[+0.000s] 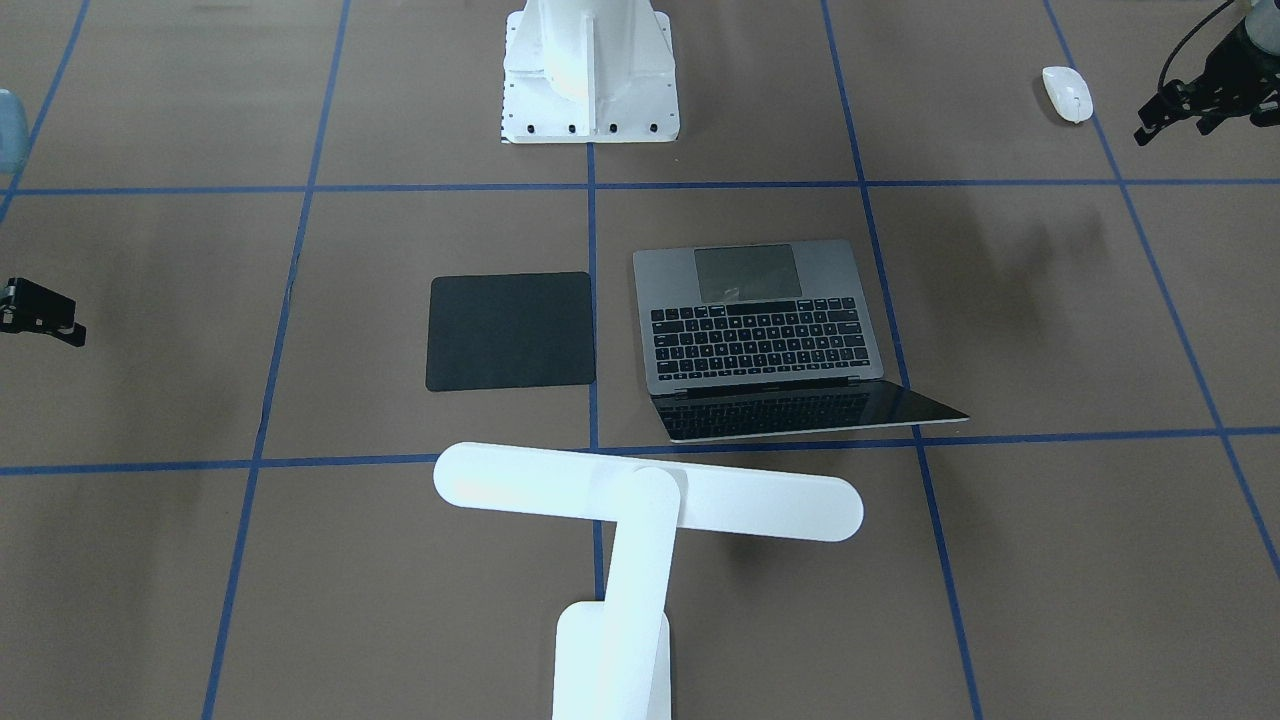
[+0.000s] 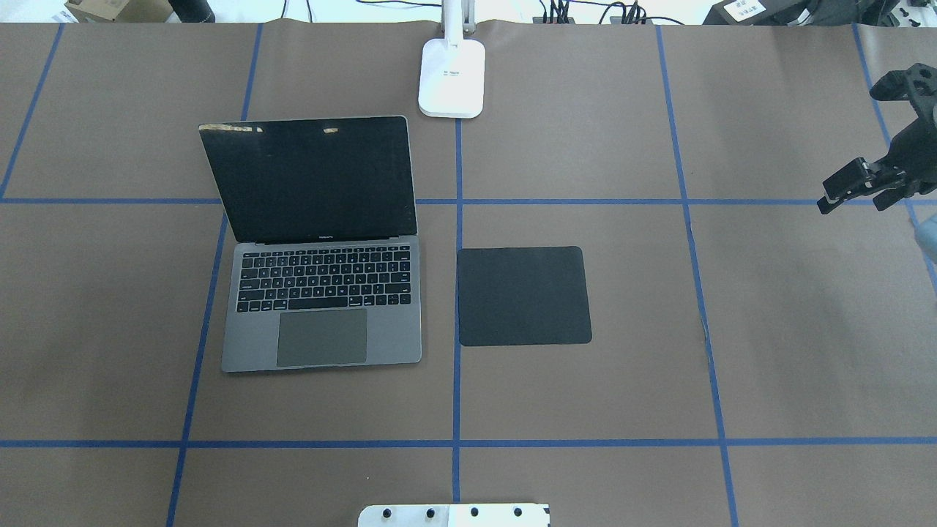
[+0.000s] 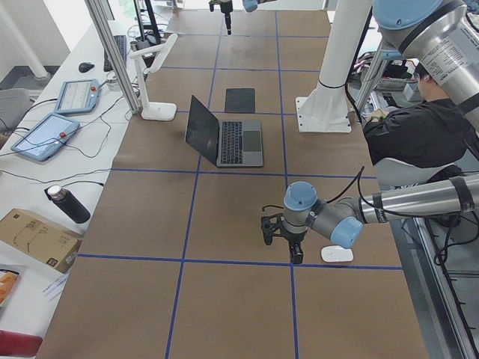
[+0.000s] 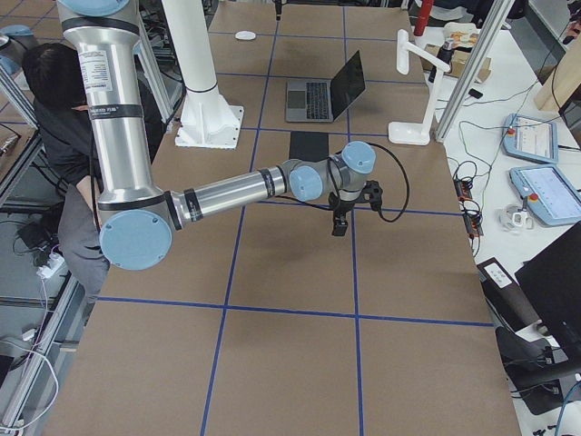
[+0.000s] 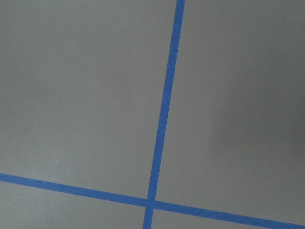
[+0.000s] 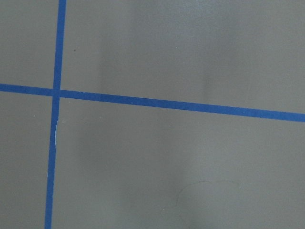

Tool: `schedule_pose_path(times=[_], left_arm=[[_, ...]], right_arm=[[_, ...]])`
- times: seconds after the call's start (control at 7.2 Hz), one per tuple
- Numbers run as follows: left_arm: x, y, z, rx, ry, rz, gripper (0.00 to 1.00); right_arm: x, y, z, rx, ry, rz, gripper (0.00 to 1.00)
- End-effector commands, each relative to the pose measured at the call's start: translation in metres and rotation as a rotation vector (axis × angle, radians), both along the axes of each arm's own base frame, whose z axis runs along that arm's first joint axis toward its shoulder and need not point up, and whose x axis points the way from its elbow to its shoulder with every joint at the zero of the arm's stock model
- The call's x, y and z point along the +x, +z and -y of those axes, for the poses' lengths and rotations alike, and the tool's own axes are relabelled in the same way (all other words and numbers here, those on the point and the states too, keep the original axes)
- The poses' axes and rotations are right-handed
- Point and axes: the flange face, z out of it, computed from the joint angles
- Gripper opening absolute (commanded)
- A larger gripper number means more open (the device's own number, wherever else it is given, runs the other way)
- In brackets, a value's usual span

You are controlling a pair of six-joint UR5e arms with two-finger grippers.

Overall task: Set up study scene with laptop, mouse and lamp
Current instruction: 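Carry the white mouse toward the laptop with the left gripper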

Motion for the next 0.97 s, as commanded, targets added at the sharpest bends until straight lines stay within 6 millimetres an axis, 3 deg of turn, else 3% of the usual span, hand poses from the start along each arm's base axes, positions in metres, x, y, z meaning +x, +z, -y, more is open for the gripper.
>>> schedule_pose_path(times=[0.0, 0.42, 0.83], left_arm=[[0.022, 0.0, -0.01, -0.031, 0.095, -0.023, 1.0], [0.055, 0.004, -0.029, -0.103, 0.229, -0.03, 1.0], [0.074, 0.014, -0.047, -0.172, 0.323, -0.024, 1.0]], right_arm=[[0.0, -0.002, -0.003, 0.002, 0.001, 0.0, 0.99], [0.0, -0.002, -0.003, -0.001, 0.004, -0.002, 0.99], [0.0, -0.001, -0.004, -0.004, 0.005, -0.001, 0.99]])
